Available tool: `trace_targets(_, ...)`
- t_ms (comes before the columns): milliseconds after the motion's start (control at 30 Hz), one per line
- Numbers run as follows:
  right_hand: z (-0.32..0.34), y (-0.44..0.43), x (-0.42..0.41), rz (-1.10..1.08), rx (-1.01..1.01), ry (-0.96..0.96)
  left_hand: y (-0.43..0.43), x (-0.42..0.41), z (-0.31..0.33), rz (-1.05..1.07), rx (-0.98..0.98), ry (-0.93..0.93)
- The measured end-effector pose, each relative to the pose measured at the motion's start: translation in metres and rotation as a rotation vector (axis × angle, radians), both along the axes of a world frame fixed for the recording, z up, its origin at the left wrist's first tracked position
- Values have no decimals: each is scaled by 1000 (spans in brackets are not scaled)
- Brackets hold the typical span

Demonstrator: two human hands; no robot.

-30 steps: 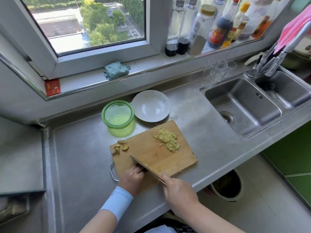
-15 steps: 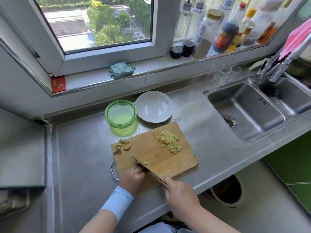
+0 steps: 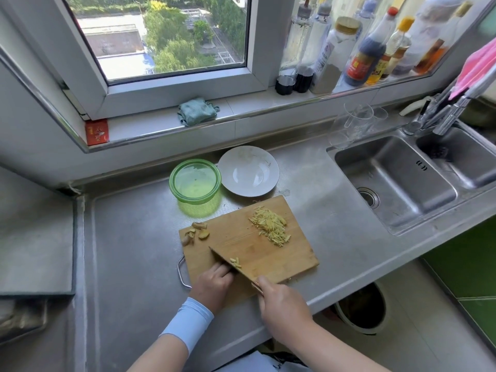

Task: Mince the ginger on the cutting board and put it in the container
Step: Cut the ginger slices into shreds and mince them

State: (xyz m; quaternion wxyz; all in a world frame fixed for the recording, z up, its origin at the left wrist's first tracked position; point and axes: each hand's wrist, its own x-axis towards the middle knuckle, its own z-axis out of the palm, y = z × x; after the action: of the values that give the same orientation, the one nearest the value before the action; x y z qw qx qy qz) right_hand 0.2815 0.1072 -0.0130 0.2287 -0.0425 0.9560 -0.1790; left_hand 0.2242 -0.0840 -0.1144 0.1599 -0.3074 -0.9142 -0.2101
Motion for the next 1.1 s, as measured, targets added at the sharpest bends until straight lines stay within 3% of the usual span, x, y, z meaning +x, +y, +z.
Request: trace_targets(1100, 4, 10, 2, 30, -20, -9, 5, 7, 4, 52, 83, 71)
